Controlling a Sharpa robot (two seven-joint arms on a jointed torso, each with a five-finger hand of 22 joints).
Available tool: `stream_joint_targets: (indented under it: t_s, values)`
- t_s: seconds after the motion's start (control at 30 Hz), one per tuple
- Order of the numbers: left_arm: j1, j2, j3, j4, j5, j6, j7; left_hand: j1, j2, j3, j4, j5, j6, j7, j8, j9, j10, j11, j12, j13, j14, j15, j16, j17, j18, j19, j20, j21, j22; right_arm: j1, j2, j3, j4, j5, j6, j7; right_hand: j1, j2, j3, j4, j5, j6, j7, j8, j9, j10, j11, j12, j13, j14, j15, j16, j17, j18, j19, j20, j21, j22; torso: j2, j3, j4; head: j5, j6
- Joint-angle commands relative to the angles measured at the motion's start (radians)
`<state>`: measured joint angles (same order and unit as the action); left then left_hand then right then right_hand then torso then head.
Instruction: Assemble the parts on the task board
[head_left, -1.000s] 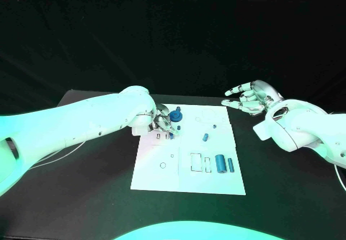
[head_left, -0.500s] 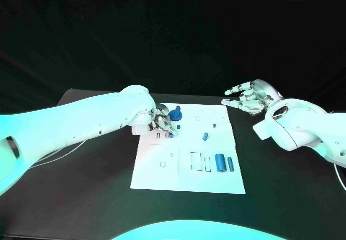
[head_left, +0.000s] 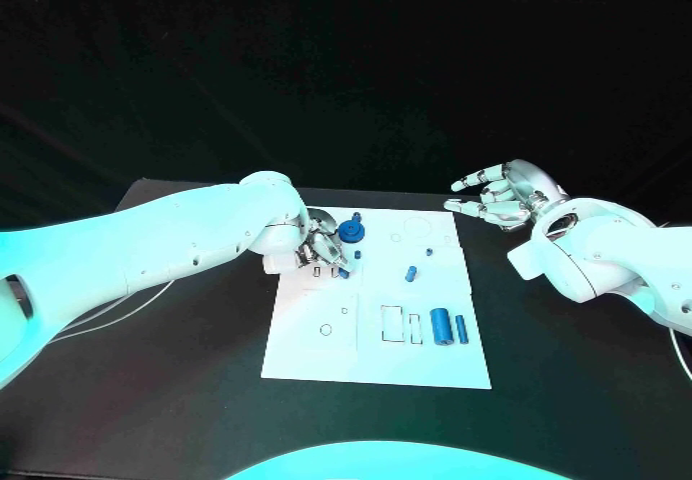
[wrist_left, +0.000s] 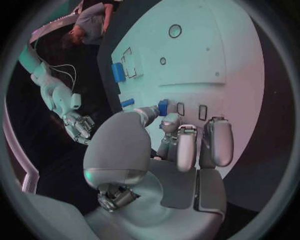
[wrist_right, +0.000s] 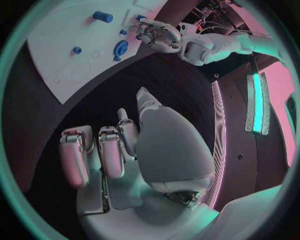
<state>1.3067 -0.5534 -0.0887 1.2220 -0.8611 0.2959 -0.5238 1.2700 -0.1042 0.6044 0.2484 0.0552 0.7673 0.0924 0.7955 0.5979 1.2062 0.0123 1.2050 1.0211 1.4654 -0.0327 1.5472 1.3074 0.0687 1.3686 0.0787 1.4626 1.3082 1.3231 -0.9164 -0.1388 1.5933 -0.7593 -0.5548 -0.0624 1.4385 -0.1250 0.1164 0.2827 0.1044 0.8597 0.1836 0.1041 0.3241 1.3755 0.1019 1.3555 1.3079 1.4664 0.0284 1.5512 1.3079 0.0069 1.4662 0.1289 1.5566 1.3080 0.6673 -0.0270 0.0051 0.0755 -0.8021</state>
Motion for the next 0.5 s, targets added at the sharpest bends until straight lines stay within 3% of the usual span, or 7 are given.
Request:
stream_joint_targets:
  t_s: [0.03, 0.33, 0.5]
  values:
    - [0.001, -0.007, 0.002, 0.011, 0.091, -0.030, 0.007, -0.016, -0.001, 0.114, -0.101, 0.004, 0.007, -0.011, 0.008, 0.098, 0.013, -0.001, 0.000, 0.003, 0.091, -0.010, 0.004, 0.232, -0.010, 0.002, -0.005, 0.005, 0.006, -0.001, 0.000, 0.000, 0.000, -0.006, 0.013, 0.004, -0.006, 0.003, 0.005, 0.003, 0.003, 0.009, -0.001, 0.006, 0.001, 0.001, -0.004, 0.005, 0.065, 0.087, -0.006, -0.003, 0.193, -0.002, 0.094, -0.003, -0.005, 0.249, 0.001, 0.0004, 0.0007, 0.000, 0.001]
    - [0.001, -0.051, 0.012, 0.057, 0.098, -0.089, 0.010, -0.030, -0.007, 0.146, -0.119, 0.004, 0.008, -0.013, 0.017, 0.116, 0.019, -0.002, 0.003, 0.009, 0.092, -0.011, 0.004, 0.233, -0.010, 0.005, -0.007, 0.006, 0.010, -0.001, -0.003, 0.000, -0.001, -0.006, 0.013, 0.004, -0.008, 0.004, 0.005, 0.003, 0.005, 0.009, -0.001, 0.006, 0.001, 0.001, -0.004, 0.005, 0.064, 0.087, -0.007, -0.003, 0.193, -0.002, 0.094, -0.004, -0.005, 0.249, -0.001, 0.0008, 0.0022, 0.001, 0.002]
    - [0.000, -0.067, 0.013, 0.084, 0.023, -0.120, 0.013, -0.037, -0.012, 0.159, -0.127, 0.003, 0.008, -0.013, 0.020, 0.123, 0.025, -0.003, 0.007, 0.014, 0.093, -0.012, 0.006, 0.235, -0.010, 0.005, -0.007, 0.006, 0.010, -0.001, -0.003, 0.000, -0.002, -0.006, 0.014, 0.003, -0.009, 0.004, 0.005, 0.004, 0.005, 0.009, -0.001, 0.007, 0.001, 0.001, -0.004, 0.006, 0.065, 0.087, -0.007, -0.004, 0.192, -0.002, 0.094, -0.004, -0.005, 0.249, 0.000, 0.0007, 0.0020, 0.004, 0.003]
